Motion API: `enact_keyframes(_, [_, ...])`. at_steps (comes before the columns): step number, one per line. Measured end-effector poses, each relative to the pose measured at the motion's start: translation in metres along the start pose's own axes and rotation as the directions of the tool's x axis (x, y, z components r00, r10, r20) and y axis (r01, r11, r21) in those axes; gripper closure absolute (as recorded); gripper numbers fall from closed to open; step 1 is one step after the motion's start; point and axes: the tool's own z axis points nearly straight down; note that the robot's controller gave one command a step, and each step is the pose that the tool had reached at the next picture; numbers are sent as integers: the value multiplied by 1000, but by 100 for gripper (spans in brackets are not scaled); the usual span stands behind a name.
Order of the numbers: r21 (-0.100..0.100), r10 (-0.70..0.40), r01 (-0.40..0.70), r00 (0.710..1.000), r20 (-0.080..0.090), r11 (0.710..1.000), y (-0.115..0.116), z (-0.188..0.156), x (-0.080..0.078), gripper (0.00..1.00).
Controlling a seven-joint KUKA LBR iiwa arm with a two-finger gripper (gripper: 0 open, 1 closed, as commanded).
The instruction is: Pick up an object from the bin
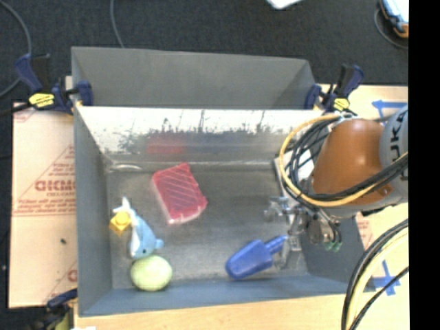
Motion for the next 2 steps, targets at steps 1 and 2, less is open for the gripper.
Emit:
enact_keyframes(1, [1, -5, 5, 1000, 7, 1000, 0, -4, -1, 0])
enact_keyframes(2, [1, -193, 193, 981, 3, 981, 10, 78, -5, 0])
